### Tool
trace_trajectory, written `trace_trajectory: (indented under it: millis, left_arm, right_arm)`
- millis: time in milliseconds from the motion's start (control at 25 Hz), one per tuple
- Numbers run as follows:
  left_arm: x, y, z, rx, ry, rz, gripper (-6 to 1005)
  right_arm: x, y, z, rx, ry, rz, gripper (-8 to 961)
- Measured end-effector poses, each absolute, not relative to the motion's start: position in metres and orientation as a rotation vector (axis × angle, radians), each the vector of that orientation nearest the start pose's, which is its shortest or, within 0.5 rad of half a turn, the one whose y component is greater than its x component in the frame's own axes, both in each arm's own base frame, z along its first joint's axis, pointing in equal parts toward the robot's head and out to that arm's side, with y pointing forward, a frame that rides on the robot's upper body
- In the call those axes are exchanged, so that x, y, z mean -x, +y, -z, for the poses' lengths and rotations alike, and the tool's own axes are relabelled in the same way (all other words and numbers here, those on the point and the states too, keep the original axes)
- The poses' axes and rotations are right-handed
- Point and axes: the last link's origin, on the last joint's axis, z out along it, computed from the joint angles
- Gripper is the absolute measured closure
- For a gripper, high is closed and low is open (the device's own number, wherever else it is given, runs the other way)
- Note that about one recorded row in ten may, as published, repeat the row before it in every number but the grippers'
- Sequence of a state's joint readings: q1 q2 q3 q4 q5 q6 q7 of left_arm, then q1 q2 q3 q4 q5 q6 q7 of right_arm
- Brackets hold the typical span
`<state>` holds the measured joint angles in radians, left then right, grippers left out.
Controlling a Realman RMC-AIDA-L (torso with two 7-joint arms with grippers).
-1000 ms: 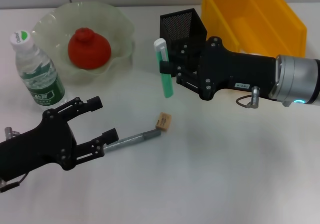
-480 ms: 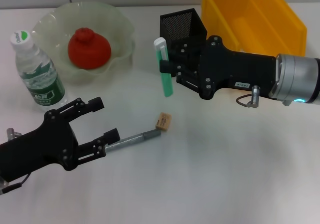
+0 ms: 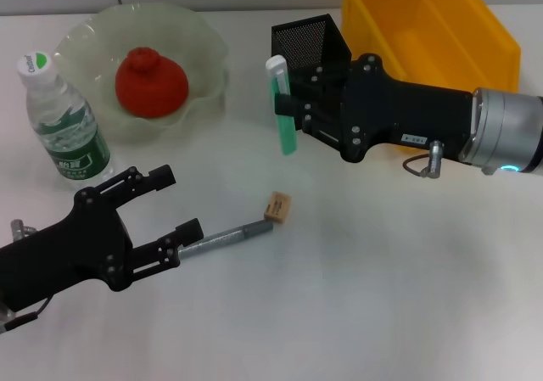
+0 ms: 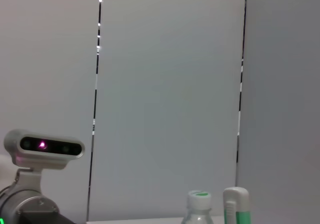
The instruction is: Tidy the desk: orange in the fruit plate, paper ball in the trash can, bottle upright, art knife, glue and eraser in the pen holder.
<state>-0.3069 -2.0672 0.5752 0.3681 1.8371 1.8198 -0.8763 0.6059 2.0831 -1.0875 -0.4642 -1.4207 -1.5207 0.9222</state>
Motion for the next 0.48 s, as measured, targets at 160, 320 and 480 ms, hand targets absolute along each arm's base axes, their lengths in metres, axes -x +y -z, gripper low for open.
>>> trace_trajectory:
  millis: [160, 320, 480]
  left_arm:
    - [0.3019, 0.2298, 0.0095, 2.515, -0.429, 1.124, 200]
    - [0.3022, 0.2298, 0.0104, 2.512, -0.424, 1.118, 200]
    - [0.3024, 0.2305, 0.0112, 2.506, -0.428, 1.116, 200]
  right_arm:
    - [-0.1903, 0.3395, 0.0354, 2.626, -0.024, -1.073, 799]
    - [-0.1887, 0.3419, 0.0315, 2.562, -0.107, -1.079, 799]
    - [-0.1884, 0.3433, 0.0293, 2.497, -0.217, -1.061, 799]
